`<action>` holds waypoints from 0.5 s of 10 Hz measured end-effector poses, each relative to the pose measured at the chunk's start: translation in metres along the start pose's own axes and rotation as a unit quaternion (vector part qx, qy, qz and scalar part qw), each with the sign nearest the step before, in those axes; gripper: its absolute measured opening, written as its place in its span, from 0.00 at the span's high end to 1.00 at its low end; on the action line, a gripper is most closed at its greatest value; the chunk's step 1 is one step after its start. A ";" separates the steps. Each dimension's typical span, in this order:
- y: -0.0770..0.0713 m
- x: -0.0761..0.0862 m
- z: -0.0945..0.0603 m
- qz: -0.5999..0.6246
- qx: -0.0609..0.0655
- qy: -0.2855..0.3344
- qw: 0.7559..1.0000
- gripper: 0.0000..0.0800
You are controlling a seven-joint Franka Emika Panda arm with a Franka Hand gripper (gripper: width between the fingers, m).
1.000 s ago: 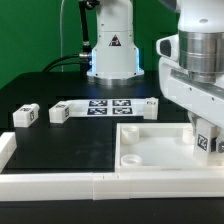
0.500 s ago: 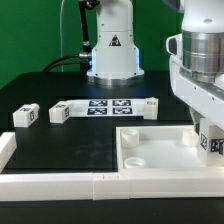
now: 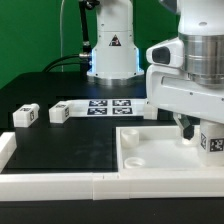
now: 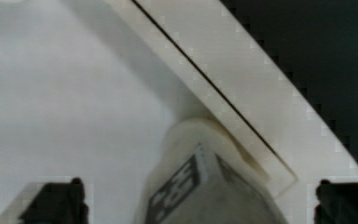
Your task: Assemble one leg
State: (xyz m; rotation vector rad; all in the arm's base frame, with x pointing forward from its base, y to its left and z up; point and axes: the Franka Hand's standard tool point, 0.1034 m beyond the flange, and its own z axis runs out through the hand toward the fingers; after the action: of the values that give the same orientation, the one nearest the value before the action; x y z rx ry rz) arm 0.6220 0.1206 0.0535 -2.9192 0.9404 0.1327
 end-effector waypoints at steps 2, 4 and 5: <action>-0.001 -0.003 0.001 -0.118 -0.002 -0.006 0.993 0.19; 0.003 -0.004 0.001 -0.269 -0.014 -0.016 0.963 0.19; 0.005 -0.003 0.001 -0.314 -0.017 -0.020 0.949 0.19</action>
Offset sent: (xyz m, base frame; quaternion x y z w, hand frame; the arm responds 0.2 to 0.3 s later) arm 0.0026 0.0140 -0.0030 0.0216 -0.0564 -0.3465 0.9361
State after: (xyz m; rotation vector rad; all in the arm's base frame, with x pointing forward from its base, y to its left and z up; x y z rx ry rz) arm 0.6168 0.1184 0.0528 -3.0610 -0.0289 0.1652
